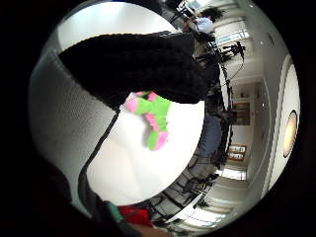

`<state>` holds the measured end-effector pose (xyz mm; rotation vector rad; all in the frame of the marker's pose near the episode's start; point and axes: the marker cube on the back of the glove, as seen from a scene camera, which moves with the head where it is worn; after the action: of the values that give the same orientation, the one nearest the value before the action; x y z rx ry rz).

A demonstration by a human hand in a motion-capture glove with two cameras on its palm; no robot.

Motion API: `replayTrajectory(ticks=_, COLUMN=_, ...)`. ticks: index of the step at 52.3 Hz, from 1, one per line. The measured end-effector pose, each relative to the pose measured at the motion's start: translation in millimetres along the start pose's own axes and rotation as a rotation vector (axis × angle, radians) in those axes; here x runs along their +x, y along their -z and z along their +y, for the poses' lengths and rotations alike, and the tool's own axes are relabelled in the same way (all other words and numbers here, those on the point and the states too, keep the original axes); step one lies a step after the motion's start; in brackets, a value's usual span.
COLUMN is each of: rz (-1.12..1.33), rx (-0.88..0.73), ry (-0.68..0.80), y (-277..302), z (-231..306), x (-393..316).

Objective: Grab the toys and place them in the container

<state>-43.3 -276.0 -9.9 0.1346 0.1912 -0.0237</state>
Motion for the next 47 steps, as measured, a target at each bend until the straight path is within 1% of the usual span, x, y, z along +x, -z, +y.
replayTrajectory(ticks=12, rz=-0.044, rx=-0.061, ry=0.008, y=-47.3, z=-12.5, x=-24.5)
replayTrajectory(ticks=23, rz=-0.038, rx=-0.119, ry=0.032, y=-91.7, z=-29.9, x=-26.6)
replayTrajectory(ticks=30, rz=-0.028, rx=-0.147, ry=0.029, y=-102.3, z=-39.9, x=-12.2)
replayTrajectory(ticks=39, rz=0.005, rx=-0.191, ry=0.034, y=-113.1, z=-41.0, x=-13.8)
replayTrajectory(ticks=47, rz=0.011, rx=-0.176, ry=-0.001, y=-112.5, z=-38.8, x=-16.3)
